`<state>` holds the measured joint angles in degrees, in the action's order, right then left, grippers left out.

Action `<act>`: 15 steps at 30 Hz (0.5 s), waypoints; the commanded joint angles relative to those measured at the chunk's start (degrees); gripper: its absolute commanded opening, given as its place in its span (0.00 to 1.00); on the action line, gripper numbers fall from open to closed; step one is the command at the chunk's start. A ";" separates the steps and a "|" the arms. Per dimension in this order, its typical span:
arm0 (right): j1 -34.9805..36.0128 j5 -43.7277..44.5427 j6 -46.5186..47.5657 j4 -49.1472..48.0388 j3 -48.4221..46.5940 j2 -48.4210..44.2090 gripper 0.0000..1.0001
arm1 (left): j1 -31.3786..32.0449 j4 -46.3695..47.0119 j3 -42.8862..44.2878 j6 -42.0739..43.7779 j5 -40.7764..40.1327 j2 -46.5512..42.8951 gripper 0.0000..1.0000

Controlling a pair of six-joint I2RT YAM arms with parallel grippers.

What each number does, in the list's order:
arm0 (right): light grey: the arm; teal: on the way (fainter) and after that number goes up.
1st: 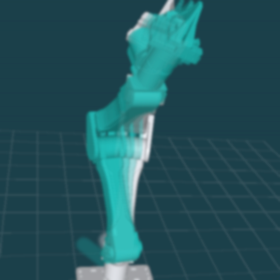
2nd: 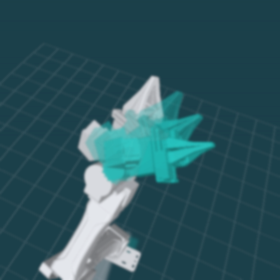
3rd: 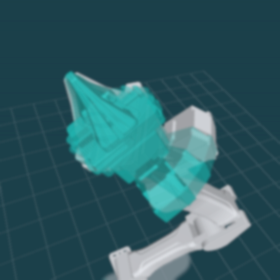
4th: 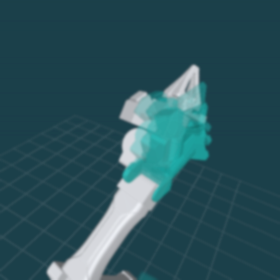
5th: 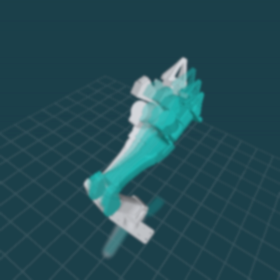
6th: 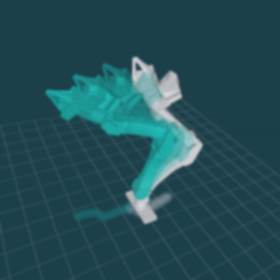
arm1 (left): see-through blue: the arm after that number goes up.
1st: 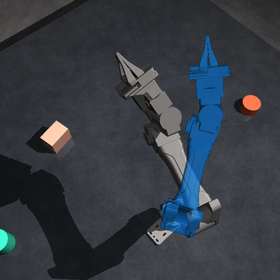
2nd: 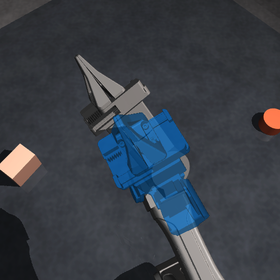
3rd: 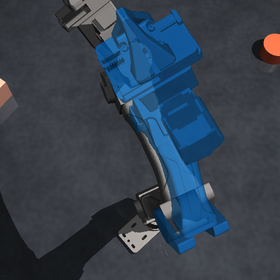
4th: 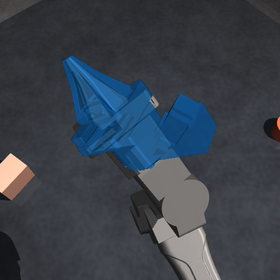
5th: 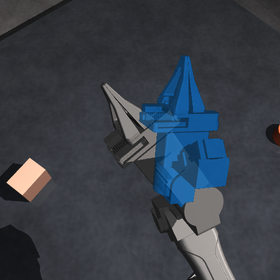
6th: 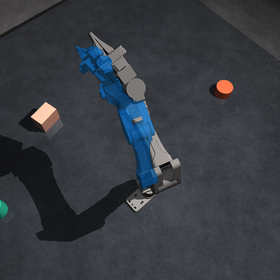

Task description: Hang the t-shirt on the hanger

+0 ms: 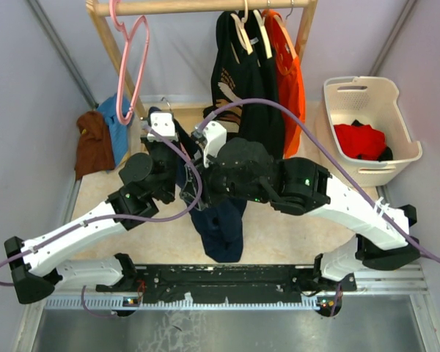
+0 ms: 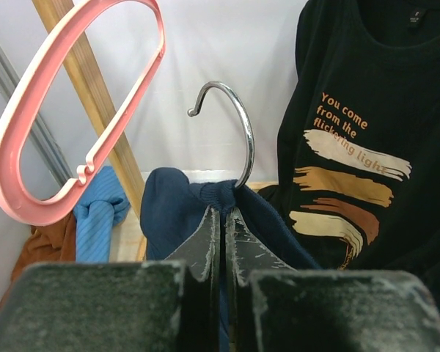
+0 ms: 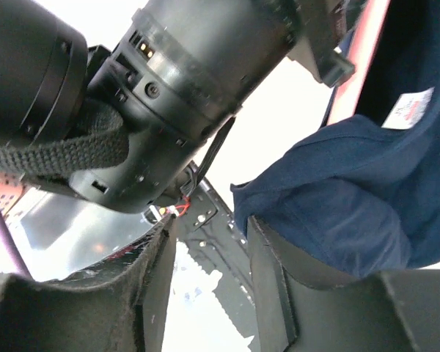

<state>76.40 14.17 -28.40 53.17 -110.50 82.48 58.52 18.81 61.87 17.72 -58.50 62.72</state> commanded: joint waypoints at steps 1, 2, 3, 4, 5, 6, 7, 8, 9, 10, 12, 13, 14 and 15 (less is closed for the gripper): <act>1.03 -8.30 0.78 -8.36 3.42 -3.59 0.48 | 0.07 1.48 -0.17 -1.37 0.44 -2.17 0.00; 1.03 -8.08 0.57 -7.89 3.89 -3.91 0.51 | 0.10 1.31 -0.21 -1.63 0.55 -2.51 0.00; 1.05 -7.70 0.33 -7.50 4.45 -4.29 0.53 | 0.06 1.08 -0.11 -2.06 0.70 -2.73 0.00; 1.03 -7.37 0.17 -7.18 4.97 -4.72 0.54 | 0.02 0.87 -0.08 -2.45 0.81 -2.96 0.00; 1.03 -7.32 -0.02 -6.90 5.58 -5.14 0.56 | 0.01 0.74 -0.12 -2.93 1.03 -3.36 0.00; 1.04 -7.39 -0.29 -6.25 5.88 -5.40 0.57 | 0.01 0.66 -0.21 -3.41 1.40 -3.83 0.00; 1.08 -7.76 -0.54 -5.55 5.98 -5.52 0.59 | 0.01 0.47 -0.20 -4.02 1.72 -4.22 0.00; 1.04 -9.50 -0.59 -5.07 6.15 -5.63 0.61 | 0.01 0.23 -0.25 -4.42 1.99 -4.64 0.00; 1.03 -11.04 -0.81 -4.63 6.41 -5.68 0.63 | 0.01 -0.06 -0.19 -5.00 2.25 -5.01 0.00; 1.05 -12.19 -1.27 -4.06 6.83 -5.74 0.65 | 0.01 -0.36 -0.19 -5.48 2.50 -5.36 0.00; 1.03 -12.54 -2.27 -2.78 7.38 -5.89 0.67 | 0.01 -0.74 -0.48 -6.73 3.27 -6.25 0.00; 1.03 -11.20 -3.03 -2.24 7.77 -6.34 0.68 | 0.01 -1.12 -0.56 -7.52 3.62 -6.77 0.00; 1.03 -9.14 -3.41 -1.81 8.12 -6.88 0.68 | 0.01 -1.58 -0.60 -8.18 3.92 -7.20 0.00; 1.03 -6.38 -3.98 -1.46 8.50 -8.09 0.68 | 0.01 -2.06 -0.68 -8.73 4.23 -7.57 0.00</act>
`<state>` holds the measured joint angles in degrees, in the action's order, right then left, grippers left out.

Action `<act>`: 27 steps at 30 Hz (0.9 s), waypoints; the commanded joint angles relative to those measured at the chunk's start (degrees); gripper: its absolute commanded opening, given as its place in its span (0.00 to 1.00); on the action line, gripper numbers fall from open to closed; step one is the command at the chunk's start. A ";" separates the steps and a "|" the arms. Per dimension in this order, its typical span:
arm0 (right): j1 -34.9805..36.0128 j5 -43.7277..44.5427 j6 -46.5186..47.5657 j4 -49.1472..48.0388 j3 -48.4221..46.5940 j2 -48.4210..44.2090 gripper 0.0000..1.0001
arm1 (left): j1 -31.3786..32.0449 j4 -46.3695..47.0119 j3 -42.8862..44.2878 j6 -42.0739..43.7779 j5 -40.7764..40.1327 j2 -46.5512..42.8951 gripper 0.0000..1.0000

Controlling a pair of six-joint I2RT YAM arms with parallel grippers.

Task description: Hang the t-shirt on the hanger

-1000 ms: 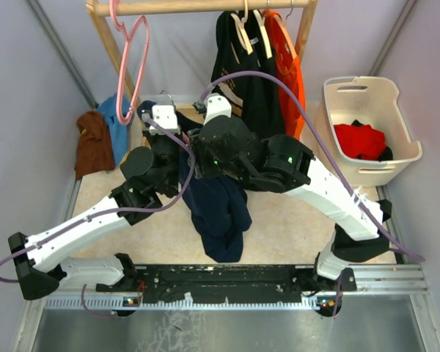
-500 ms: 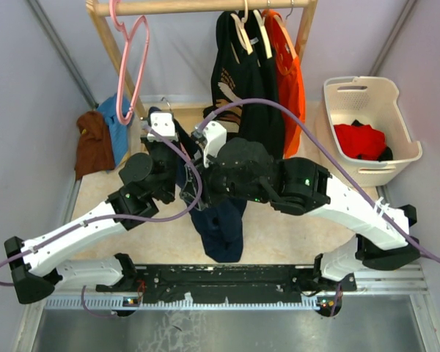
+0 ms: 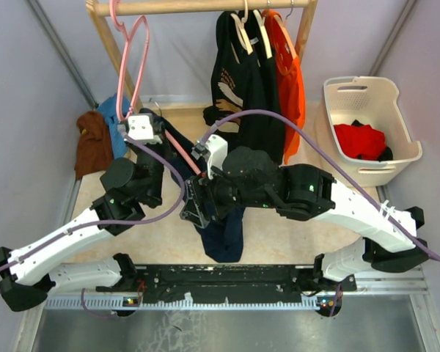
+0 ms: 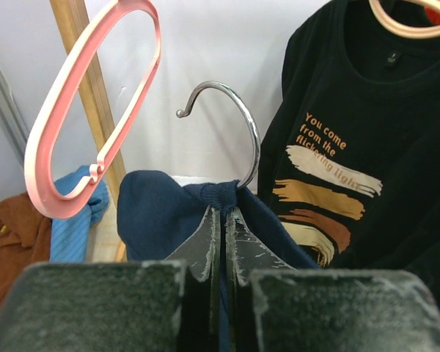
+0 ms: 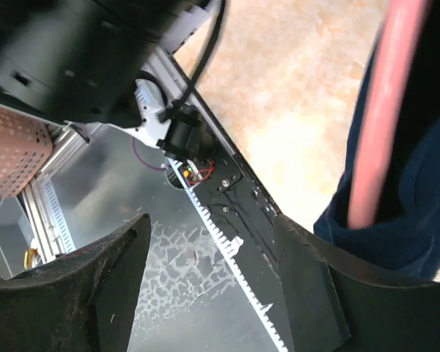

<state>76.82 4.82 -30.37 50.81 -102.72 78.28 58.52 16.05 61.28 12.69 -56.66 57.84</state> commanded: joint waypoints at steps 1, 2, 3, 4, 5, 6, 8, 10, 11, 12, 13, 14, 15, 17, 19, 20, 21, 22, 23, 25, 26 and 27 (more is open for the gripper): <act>0.66 5.17 -2.61 0.33 1.60 -5.29 0.68 | 0.01 0.12 -0.10 -4.47 2.54 -2.97 0.00; 0.62 6.32 -2.62 -0.82 2.63 -6.79 0.69 | 0.01 -0.18 -0.22 -4.72 2.60 -3.34 0.00; 0.62 6.37 -2.41 -2.73 3.95 -8.68 0.71 | 0.01 -0.34 -0.42 -4.90 2.69 -3.59 0.00; 0.62 5.72 -2.25 -4.94 6.19 -10.36 0.72 | 0.01 -0.66 -0.52 -5.11 2.77 -3.95 0.00; 0.62 4.33 -1.95 -7.03 7.42 -12.22 0.73 | 0.01 -0.83 -0.68 -5.20 2.83 -4.19 0.00; 0.64 3.73 -1.73 -8.69 8.63 -13.88 0.73 | 0.01 -1.03 -0.79 -5.27 2.86 -4.45 0.00; 0.62 5.25 -1.74 -9.14 9.32 -16.39 0.72 | 0.01 -1.39 -0.78 -5.39 2.76 -4.75 0.00; 0.63 9.03 -1.90 -8.00 9.34 -18.07 0.69 | 0.01 -1.54 -0.81 -5.32 2.62 -4.69 0.00; 0.62 11.42 -2.03 -7.02 9.57 -19.09 0.66 | 0.01 -1.62 -0.87 -5.35 2.61 -4.79 0.00; 0.66 13.75 -2.08 -6.24 9.82 -19.88 0.63 | 0.01 -1.70 -0.89 -5.38 2.68 -4.88 0.00; 0.62 15.88 -2.16 -5.31 10.04 -20.44 0.58 | 0.01 -1.72 -0.97 -5.42 2.74 -4.93 0.00; 0.62 18.10 -2.22 -4.22 10.43 -20.79 0.52 | 0.01 -1.80 -0.98 -5.42 2.77 -4.93 0.00; 0.62 20.43 -2.05 -3.21 10.74 -20.94 0.43 | 0.01 -1.89 -0.91 -5.44 2.79 -4.80 0.00; 0.62 22.18 -1.43 -2.01 12.05 -20.47 0.30 | 0.01 -1.90 -0.69 -5.45 2.87 -4.59 0.00; 0.62 22.33 -0.27 -2.22 14.02 -20.14 0.19 | 0.01 -2.07 -0.40 -5.33 3.05 -4.26 0.00; 0.62 22.36 0.10 -2.85 15.03 -19.98 0.16 | 0.01 -2.08 -0.23 -5.31 3.13 -4.10 0.00; 0.62 22.02 0.48 -4.03 16.15 -19.91 0.12 | 0.01 -2.20 -0.01 -5.26 3.18 -3.98 0.00; 0.66 21.63 0.92 -5.06 17.25 -19.85 0.09 | 0.01 -2.34 0.13 -5.29 3.26 -3.79 0.00; 0.62 21.39 1.24 -6.19 18.11 -19.78 0.08 | -0.03 -2.41 0.29 -5.23 3.23 -3.67 0.00; 0.62 20.07 2.32 -7.91 19.05 -19.31 0.08 | 0.01 -2.59 0.42 -5.26 3.22 -3.49 0.00; 0.62 19.51 2.72 -8.72 19.29 -19.01 0.09 | 0.01 -2.67 0.50 -5.20 3.23 -3.40 0.00; 0.62 19.06 3.26 -9.21 19.43 -18.57 0.12 | 0.01 -2.69 0.51 -5.14 3.20 -3.37 0.00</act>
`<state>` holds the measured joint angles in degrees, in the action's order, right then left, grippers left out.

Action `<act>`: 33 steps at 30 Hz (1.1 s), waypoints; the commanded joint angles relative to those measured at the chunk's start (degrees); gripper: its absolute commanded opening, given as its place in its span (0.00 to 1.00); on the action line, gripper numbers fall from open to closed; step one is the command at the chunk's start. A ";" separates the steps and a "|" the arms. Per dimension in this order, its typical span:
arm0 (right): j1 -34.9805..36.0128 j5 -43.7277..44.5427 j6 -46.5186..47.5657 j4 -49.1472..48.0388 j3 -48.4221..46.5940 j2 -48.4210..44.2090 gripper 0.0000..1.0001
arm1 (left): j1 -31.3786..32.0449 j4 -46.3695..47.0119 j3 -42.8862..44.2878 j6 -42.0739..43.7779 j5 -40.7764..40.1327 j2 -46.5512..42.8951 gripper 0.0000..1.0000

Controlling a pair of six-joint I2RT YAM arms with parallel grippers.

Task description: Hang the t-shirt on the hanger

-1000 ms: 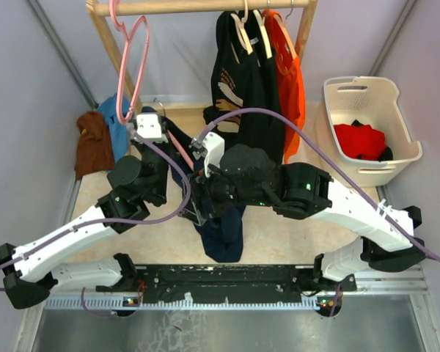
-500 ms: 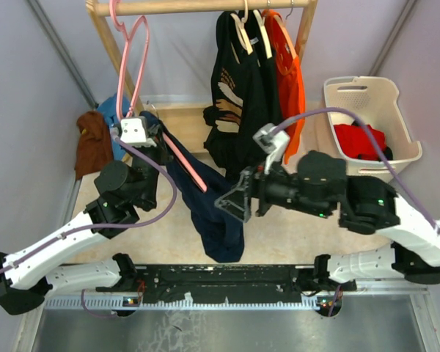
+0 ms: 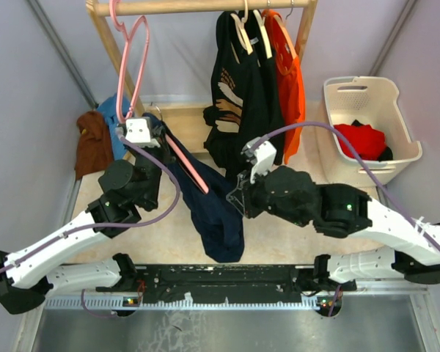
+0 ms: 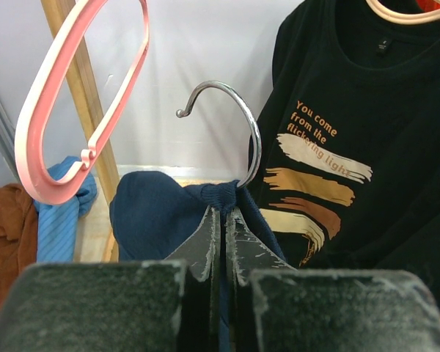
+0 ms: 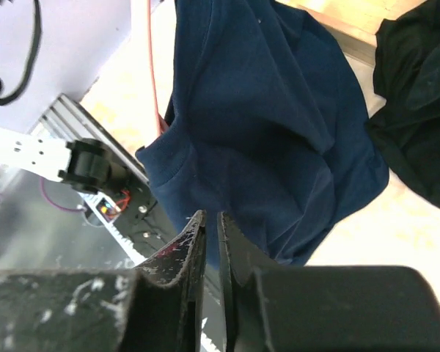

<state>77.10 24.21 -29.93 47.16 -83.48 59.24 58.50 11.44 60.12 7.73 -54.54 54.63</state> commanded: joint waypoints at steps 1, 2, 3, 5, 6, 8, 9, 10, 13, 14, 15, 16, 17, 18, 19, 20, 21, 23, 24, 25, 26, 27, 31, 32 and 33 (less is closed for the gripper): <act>0.33 -0.73 3.23 -5.92 0.20 0.88 0.15 | 0.04 1.92 1.75 -0.25 1.10 -0.19 0.00; 0.35 -1.01 3.56 -6.13 0.16 1.34 0.16 | 0.04 1.87 1.87 -0.24 1.16 -0.09 0.00; 0.33 -1.12 3.84 -6.56 0.08 1.73 0.18 | 0.04 1.71 1.99 -0.20 1.20 -0.01 0.00; 0.33 -1.05 4.29 -7.62 0.19 1.92 0.26 | 0.04 1.29 2.36 -0.39 1.27 0.40 0.00; 0.33 -0.69 4.41 -7.99 -0.02 1.86 0.28 | 0.06 0.74 2.51 -0.58 1.34 0.50 0.00; 0.33 0.39 4.89 -8.99 -0.80 1.74 0.33 | 0.04 -1.22 3.23 -1.72 1.56 0.94 0.00; 0.38 0.91 5.27 -9.34 -1.39 1.73 0.35 | 0.04 -2.61 3.70 -2.70 1.88 1.16 0.00; 0.34 1.18 5.65 -9.50 -2.23 2.13 0.36 | 0.04 -4.20 4.33 -3.91 2.42 1.45 0.00; 0.33 1.10 7.21 -8.69 -6.02 4.79 0.40 | 0.04 -10.76 6.76 -8.43 3.70 2.71 0.00; 0.33 1.18 7.70 -7.87 -7.60 6.07 0.41 | 0.04 -12.71 7.45 -9.88 4.13 3.07 0.00; 0.33 1.42 8.22 -6.94 -9.34 7.61 0.41 | 0.04 -14.34 7.83 -11.12 4.63 3.26 0.00; 0.33 1.78 8.63 -6.12 -10.85 8.89 0.41 | 0.04 -15.63 8.04 -12.42 5.19 3.43 0.00; 0.36 2.28 8.97 -5.12 -12.91 10.28 0.41 | 0.04 -16.95 8.19 -13.61 5.68 3.50 0.00; 0.34 3.00 9.20 -4.19 -14.52 11.59 0.42 | 0.04 -18.32 8.33 -14.63 6.22 3.67 0.00; 0.33 3.65 9.46 -3.08 -16.02 12.77 0.42 | 0.04 -19.54 8.69 -15.67 6.62 3.86 0.00; 0.33 4.31 9.72 -1.82 -17.70 14.03 0.42 | 0.04 -20.54 9.07 -16.51 7.12 4.02 0.00; 0.36 4.96 9.95 -0.68 -19.35 15.19 0.42 | 0.04 -21.57 9.37 -17.27 7.57 4.14 0.00; 0.33 5.90 10.48 1.28 -22.09 17.63 0.42 | 0.04 -23.29 10.14 -18.53 8.69 4.53 0.00; 0.33 6.35 10.69 2.08 -23.37 18.49 0.42 | 0.04 -24.28 10.55 -19.22 9.23 4.77 0.00; 0.38 6.43 11.04 3.23 -24.66 19.40 0.42 | 0.04 -25.23 11.11 -19.91 9.72 5.13 0.00; 0.34 6.40 11.37 4.22 -26.08 20.46 0.43 | 0.04 -25.92 11.53 -20.44 10.26 5.43 0.00; 0.33 6.35 11.53 5.42 -27.31 21.48 0.43 | 0.04 -26.53 11.86 -20.92 10.90 5.67 0.00; 0.33 6.63 10.66 8.10 -28.98 23.82 0.43 | 0.04 -28.18 12.99 -22.02 12.03 6.20 0.00; 0.33 7.17 10.23 8.48 -28.70 23.89 0.43 | 0.04 -28.37 13.07 -22.15 12.27 6.08 0.00; 0.33 7.58 9.83 8.69 -28.37 23.78 0.43 | 0.04 -28.54 13.13 -22.29 12.53 6.02 0.00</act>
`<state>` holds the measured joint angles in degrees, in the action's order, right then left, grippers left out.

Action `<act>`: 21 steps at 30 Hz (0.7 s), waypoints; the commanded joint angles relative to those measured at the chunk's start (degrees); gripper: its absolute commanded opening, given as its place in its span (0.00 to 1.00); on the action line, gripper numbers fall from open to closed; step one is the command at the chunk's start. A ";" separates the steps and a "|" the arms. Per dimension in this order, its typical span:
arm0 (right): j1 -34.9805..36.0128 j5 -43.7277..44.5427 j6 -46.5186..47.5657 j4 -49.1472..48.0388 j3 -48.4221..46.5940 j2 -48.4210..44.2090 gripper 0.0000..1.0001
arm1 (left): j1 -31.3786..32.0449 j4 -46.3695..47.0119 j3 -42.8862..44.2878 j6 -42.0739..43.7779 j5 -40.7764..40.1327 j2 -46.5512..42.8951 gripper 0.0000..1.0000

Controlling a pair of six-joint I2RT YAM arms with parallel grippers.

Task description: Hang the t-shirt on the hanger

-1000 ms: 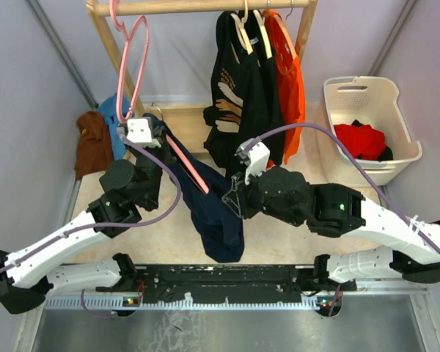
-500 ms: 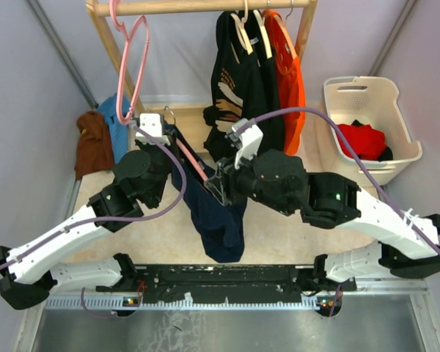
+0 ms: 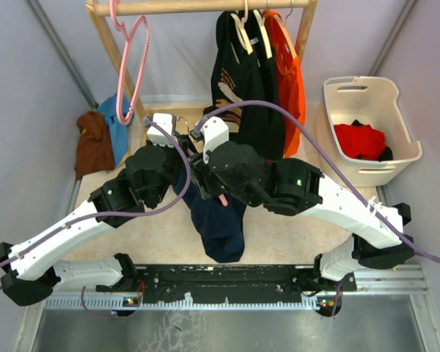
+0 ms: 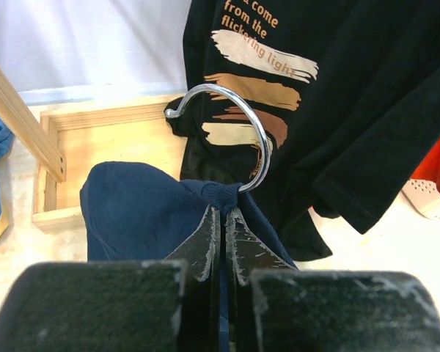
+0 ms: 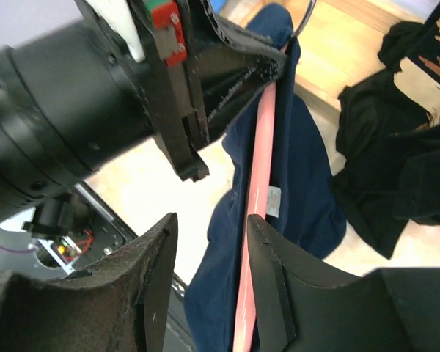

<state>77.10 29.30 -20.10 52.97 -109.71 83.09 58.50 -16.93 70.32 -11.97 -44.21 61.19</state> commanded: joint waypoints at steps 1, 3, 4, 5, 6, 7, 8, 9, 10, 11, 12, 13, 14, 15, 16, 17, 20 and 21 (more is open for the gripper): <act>0.33 2.84 -0.29 2.83 -1.60 -0.30 0.43 | 0.04 -0.45 3.08 -2.85 2.41 -0.66 0.00; 0.33 2.92 -0.67 2.66 -0.29 -0.78 0.44 | 0.04 -1.02 3.25 -3.19 2.90 -0.78 0.00; 0.33 2.75 -0.77 2.65 0.17 -0.89 0.43 | 0.04 -1.13 3.34 -3.40 3.16 -0.83 0.00; 0.33 2.56 -0.88 2.62 0.54 -0.89 0.43 | 0.04 -1.17 3.37 -3.61 3.35 -0.95 0.00; 0.33 2.52 -1.09 2.69 0.77 -0.91 0.44 | 0.04 -1.18 3.30 -3.77 3.60 -1.10 0.00; 0.27 2.53 -1.21 2.74 0.89 -0.83 0.43 | 0.04 -1.13 3.32 -3.91 3.80 -1.22 0.00; 0.25 2.52 -1.32 2.72 1.08 -0.82 0.43 | 0.04 -1.17 3.32 -4.00 3.98 -1.31 0.00; 0.06 2.62 -1.42 2.78 1.32 -0.83 0.43 | 0.04 -1.13 3.34 -4.07 4.10 -1.44 0.00; -0.13 2.53 -1.65 2.89 1.58 -0.82 0.43 | 0.04 -1.17 3.33 -4.11 4.12 -1.55 0.00; -0.36 2.49 -1.81 2.81 1.86 -0.94 0.43 | 0.04 -1.14 3.38 -4.18 4.20 -1.80 0.00; -0.68 2.21 -1.87 2.73 2.27 -1.06 0.43 | 0.04 -1.17 3.41 -4.20 4.14 -1.95 0.00; -0.98 1.83 -2.01 2.72 2.63 -1.15 0.43 | 0.04 -1.13 3.32 -4.18 4.13 -2.15 0.00; -1.37 1.43 -2.23 2.60 2.92 -1.29 0.43 | 0.04 -1.13 3.28 -4.22 4.13 -2.44 0.00; -1.80 1.01 -2.37 2.32 3.32 -1.46 0.43 | 0.04 -1.15 3.17 -4.28 4.18 -2.59 0.00; -2.24 0.39 -2.46 2.06 3.79 -1.66 0.42 | 0.04 -1.10 3.15 -4.28 4.21 -2.71 0.00; -2.72 -0.31 -2.44 1.55 4.33 -1.92 0.42 | 0.04 -1.09 3.05 -4.27 4.21 -2.79 0.00; -3.62 -2.11 -2.49 0.23 5.43 -2.61 0.38 | 0.04 -0.96 2.88 -4.29 4.26 -2.89 0.00; -3.82 -2.36 -2.41 0.05 5.58 -2.66 0.38 | 0.04 -0.80 2.75 -4.37 4.34 -2.98 0.00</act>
<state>74.41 28.91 -22.20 55.79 -104.81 82.63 58.50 -20.99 71.24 -15.20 -40.71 59.92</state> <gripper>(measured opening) 0.390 0.012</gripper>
